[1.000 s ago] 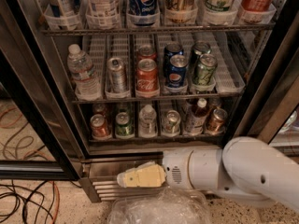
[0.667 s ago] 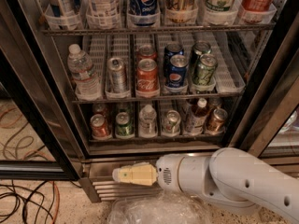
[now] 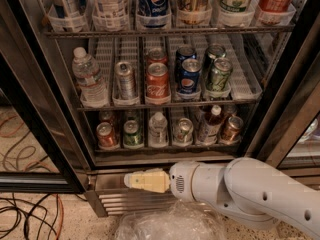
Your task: Pick blue plastic bottle from bottom shelf of fridge
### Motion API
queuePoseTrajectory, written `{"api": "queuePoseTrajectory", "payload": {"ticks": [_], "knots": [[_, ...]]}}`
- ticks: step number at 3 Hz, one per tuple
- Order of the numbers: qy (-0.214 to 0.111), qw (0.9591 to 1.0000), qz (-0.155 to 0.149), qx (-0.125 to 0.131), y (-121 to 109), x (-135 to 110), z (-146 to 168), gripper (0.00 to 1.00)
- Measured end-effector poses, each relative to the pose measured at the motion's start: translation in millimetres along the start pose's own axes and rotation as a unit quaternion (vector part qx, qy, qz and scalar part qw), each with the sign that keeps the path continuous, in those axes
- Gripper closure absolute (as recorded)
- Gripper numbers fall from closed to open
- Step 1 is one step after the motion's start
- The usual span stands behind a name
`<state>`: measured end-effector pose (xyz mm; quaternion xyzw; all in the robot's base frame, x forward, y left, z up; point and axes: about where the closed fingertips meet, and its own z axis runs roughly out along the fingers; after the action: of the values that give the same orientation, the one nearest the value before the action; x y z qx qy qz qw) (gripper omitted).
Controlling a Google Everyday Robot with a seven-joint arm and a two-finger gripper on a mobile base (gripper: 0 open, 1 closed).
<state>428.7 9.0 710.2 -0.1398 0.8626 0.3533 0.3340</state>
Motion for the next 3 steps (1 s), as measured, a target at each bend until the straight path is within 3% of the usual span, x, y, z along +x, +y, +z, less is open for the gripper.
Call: {"api": "queuePoseTrajectory", "payload": {"ticks": [1,2,3], "knots": [[-0.009,0.9999,0.002,0.005,-5.7,-0.6,-0.1,0.00],[-0.048,0.9967,0.026,0.059,-48.0,-7.7,-13.2,0.00],[-0.100,0.9848,0.042,0.136,-99.3,-24.9,-32.4,0.00]]}}
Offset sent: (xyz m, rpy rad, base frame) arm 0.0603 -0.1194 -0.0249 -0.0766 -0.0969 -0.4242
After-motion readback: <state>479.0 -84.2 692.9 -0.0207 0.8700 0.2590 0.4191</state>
